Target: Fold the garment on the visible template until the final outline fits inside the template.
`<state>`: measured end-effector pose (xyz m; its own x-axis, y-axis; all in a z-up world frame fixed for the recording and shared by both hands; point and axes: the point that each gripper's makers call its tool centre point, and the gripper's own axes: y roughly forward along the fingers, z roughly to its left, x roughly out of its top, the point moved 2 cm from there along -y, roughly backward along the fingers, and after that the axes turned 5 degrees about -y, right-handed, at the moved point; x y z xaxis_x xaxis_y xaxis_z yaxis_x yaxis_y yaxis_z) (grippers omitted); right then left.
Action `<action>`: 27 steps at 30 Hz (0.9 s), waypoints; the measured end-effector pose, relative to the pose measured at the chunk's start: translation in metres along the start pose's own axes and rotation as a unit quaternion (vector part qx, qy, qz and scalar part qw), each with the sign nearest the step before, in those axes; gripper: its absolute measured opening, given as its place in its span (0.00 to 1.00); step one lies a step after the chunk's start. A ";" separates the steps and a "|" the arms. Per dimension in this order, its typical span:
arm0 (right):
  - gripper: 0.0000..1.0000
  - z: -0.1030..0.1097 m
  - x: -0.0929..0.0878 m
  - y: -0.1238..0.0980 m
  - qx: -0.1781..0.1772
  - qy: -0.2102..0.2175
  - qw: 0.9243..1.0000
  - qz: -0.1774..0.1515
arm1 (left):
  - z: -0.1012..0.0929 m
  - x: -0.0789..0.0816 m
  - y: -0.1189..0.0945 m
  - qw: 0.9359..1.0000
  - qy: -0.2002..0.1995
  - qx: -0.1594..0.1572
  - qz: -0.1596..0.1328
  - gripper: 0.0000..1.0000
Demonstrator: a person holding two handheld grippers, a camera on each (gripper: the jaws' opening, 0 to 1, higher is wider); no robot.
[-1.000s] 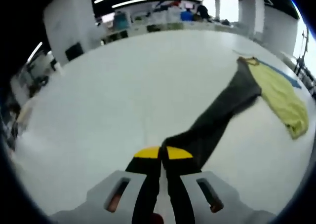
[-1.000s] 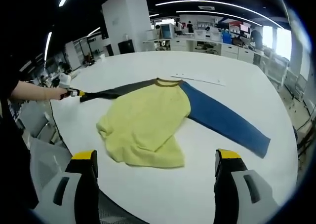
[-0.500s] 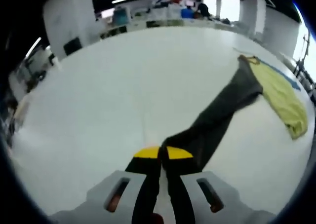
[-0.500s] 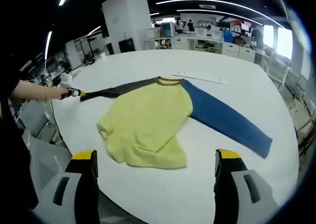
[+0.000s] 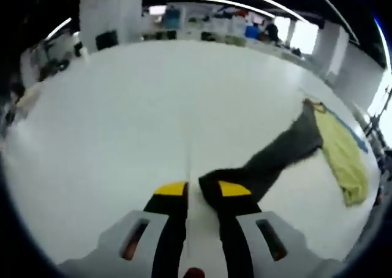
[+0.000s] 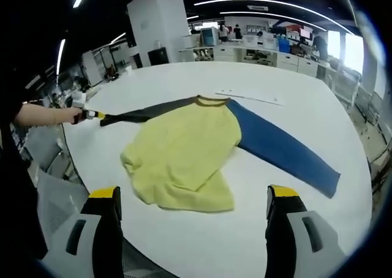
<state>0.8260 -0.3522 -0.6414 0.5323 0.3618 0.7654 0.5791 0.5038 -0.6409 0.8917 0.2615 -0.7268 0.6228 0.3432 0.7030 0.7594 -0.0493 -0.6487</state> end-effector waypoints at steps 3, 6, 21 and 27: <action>0.98 0.001 0.000 0.001 0.001 0.002 1.000 -0.001 | 0.003 -0.006 -0.003 0.999 -0.034 -0.014 -0.007 0.18; 0.98 0.002 0.001 0.002 0.003 0.000 1.000 -0.001 | 0.001 -0.014 -0.006 0.999 -0.037 -0.019 -0.006 0.19; 0.98 0.000 0.001 -0.004 -0.002 0.001 1.000 -0.004 | -0.010 -0.056 -0.009 1.000 -0.026 -0.015 0.008 0.10; 0.98 0.001 -0.001 -0.004 -0.002 0.000 1.000 -0.001 | -0.011 -0.052 -0.008 1.000 -0.017 -0.018 0.007 0.06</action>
<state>0.8229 -0.3534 -0.6393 0.5312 0.3617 0.7661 0.5825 0.5007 -0.6403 0.8557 0.2335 -0.7548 0.6270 0.3734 0.6837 0.7575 -0.0874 -0.6469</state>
